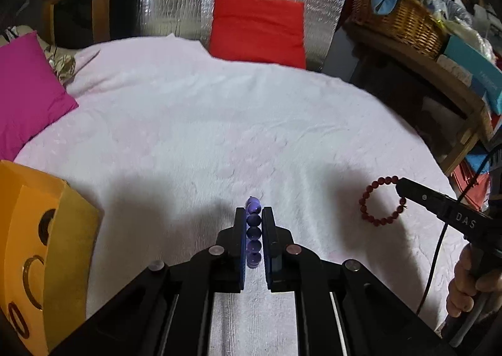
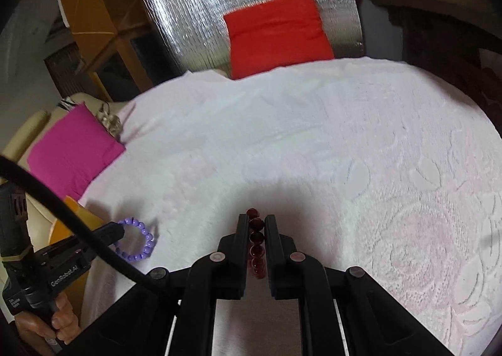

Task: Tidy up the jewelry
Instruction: 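Carry the purple and red bracelets toward the orange box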

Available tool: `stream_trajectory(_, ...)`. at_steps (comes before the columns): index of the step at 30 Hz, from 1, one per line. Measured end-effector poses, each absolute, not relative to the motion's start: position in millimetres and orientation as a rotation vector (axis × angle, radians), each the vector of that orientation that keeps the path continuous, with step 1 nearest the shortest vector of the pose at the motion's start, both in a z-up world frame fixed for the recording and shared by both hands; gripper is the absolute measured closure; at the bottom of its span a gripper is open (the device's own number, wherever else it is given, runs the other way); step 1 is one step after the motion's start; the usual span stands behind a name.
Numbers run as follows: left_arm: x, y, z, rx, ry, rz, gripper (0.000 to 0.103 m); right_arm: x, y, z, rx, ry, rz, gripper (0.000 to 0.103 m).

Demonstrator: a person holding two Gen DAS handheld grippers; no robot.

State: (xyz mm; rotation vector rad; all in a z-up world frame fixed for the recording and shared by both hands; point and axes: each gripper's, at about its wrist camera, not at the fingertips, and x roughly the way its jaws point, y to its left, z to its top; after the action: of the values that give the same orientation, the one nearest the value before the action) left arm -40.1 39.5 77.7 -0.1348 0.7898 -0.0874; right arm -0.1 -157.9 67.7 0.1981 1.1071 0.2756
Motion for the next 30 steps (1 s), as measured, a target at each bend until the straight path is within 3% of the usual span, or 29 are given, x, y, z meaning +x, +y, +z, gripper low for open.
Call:
stream_trajectory(12, -56, 36, 93, -0.114, 0.742, -0.101, 0.093, -12, -145, 90, 0.216, 1.009, 0.366, 0.092)
stream_trajectory(30, -65, 48, 100, -0.087, 0.734, -0.020, 0.093, -16, -110, 88, 0.193, 1.013, 0.417, 0.092)
